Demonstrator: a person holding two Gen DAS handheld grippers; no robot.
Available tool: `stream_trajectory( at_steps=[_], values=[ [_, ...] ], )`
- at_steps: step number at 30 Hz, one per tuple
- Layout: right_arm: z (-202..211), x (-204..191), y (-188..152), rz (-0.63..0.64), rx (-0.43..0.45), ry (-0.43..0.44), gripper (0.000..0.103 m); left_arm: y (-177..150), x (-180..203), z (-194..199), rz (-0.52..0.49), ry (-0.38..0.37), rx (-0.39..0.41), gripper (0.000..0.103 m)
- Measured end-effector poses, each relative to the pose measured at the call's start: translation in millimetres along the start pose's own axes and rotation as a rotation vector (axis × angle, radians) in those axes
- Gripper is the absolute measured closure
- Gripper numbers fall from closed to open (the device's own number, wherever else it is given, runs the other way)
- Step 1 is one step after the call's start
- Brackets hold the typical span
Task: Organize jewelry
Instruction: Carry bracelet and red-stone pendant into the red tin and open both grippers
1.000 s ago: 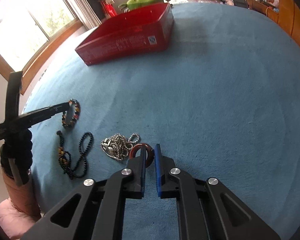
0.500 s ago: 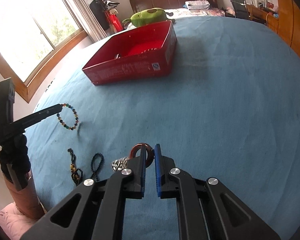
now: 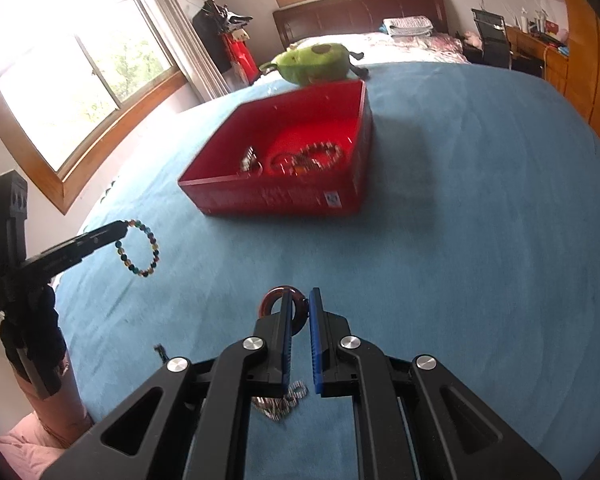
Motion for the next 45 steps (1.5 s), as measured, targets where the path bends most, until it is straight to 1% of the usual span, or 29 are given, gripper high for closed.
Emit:
stream_trajectory(
  at_steps=[4,9,11,15,19,23,27,28,30,33,36,37,38,40,43,45],
  values=[
    [-7,-13,27,0.008,0.005,0.017,0.095,29,-4,2,0.007,0.004,0.026,0.097],
    [-30,-30,65,0.009,-0.009,0.026,0.095,70,-11,-6,0.012,0.018,0.05,0.097],
    [-44,-34,81,0.009,-0.02,0.023,0.095,86,-14,-16,0.01,0.029,0.057,0.097],
    [-78,-37,110,0.001,-0.051,0.007,0.095,109,-21,-50,0.016,0.022,0.034,0.097],
    [-111,-34,127,-0.005,-0.079,-0.019,0.095,118,-29,-90,0.024,0.01,-0.008,0.097],
    [-144,-29,133,-0.012,-0.118,-0.041,0.095,117,-33,-128,0.027,0.009,-0.06,0.097],
    [-161,-23,133,-0.018,-0.131,-0.056,0.095,111,-36,-158,0.031,-0.003,-0.107,0.097],
    [-163,-21,133,-0.018,-0.131,-0.061,0.092,110,-36,-162,0.03,-0.007,-0.114,0.096],
    [-164,-20,133,-0.015,-0.125,-0.072,0.091,109,-37,-164,0.037,-0.008,-0.117,0.095],
    [-156,-19,130,-0.022,-0.116,-0.056,0.091,109,-38,-157,0.041,-0.001,-0.101,0.095],
    [-140,-21,128,-0.01,-0.079,-0.065,0.091,110,-37,-145,0.039,0.007,-0.084,0.092],
    [-133,-22,126,-0.005,-0.066,-0.062,0.091,109,-35,-138,0.033,0.016,-0.07,0.088],
    [-127,-23,124,-0.002,-0.055,-0.057,0.09,108,-34,-130,0.028,0.026,-0.059,0.076],
    [-116,-24,122,0.001,-0.036,-0.051,0.085,105,-33,-117,0.024,0.049,-0.038,0.06],
    [-98,-26,113,0.017,-0.009,-0.054,0.082,93,-27,-96,0.008,0.078,-0.014,0.059],
    [-88,-27,102,0.022,-0.001,-0.056,0.08,84,-25,-87,0.012,0.083,-0.015,0.059]
  ],
)
Point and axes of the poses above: each gripper's, at about its wrist camera, not at the fingertips, and z roughly against the way its jaws point, x to its right, y to its top, the point moved 7 cm from there along -z, roughly the way its jaws point, and after that the axes turned 13 degrees about -z, right-handed, at the moved point
